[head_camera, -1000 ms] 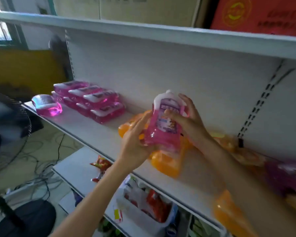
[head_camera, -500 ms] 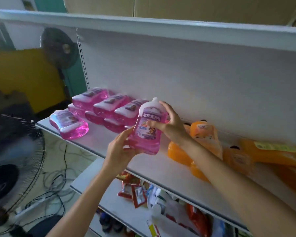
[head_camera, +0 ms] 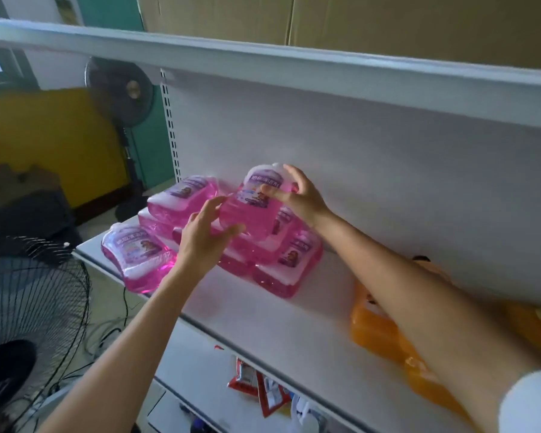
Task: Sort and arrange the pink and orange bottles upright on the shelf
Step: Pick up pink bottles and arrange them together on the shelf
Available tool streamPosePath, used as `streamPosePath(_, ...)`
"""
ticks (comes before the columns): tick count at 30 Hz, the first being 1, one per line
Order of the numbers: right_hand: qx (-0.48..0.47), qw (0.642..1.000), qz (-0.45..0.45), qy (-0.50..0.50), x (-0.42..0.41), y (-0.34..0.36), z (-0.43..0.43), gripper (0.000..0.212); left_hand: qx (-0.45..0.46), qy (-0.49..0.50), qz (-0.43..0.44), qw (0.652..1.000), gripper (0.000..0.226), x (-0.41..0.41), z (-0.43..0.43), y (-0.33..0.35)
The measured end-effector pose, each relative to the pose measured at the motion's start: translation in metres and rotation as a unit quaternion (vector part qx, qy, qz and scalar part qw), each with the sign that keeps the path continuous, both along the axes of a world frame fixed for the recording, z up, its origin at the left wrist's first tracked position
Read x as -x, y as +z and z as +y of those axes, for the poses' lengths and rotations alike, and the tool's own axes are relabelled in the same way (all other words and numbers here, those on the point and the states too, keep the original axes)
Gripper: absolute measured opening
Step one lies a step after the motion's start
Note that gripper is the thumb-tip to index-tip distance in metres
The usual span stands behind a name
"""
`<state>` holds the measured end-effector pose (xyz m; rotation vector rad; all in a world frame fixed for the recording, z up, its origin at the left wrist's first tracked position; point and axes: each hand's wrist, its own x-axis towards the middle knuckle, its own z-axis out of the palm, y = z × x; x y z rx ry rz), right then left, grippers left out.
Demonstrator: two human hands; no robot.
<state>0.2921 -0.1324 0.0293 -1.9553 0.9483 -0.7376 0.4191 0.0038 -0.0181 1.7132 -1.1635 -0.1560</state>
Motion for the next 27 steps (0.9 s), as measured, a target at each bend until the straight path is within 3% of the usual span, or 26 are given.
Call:
streamPosePath(4,0.019,0.997,0.079,0.004,-0.016,-0.023,-0.013,0.069,-0.08,0.046,-0.124,0.988,0.054,-0.01,-0.018,-0.01)
streamPosePath(12,0.064,0.995,0.056,-0.049,-0.013,-0.022,-0.012,0.06,-0.093,0.03,-0.167,0.981,0.058,-0.012,-0.014,-0.007)
streamPosePath(18,0.148,0.982,0.051,-0.11,0.013,-0.014,-0.004,0.061,-0.049,0.007,-0.373,0.926,0.061,0.013,0.001,0.006)
streamPosePath(23,0.163,0.976,0.046,-0.136,0.055,-0.006,0.003,0.064,-0.018,-0.061,-0.377,0.924,0.051,0.047,0.002,0.02)
streamPosePath(27,0.173,0.967,0.064,-0.175,0.109,0.004,0.005,0.062,0.03,-0.185,-0.331,0.925,0.041,0.105,-0.004,0.027)
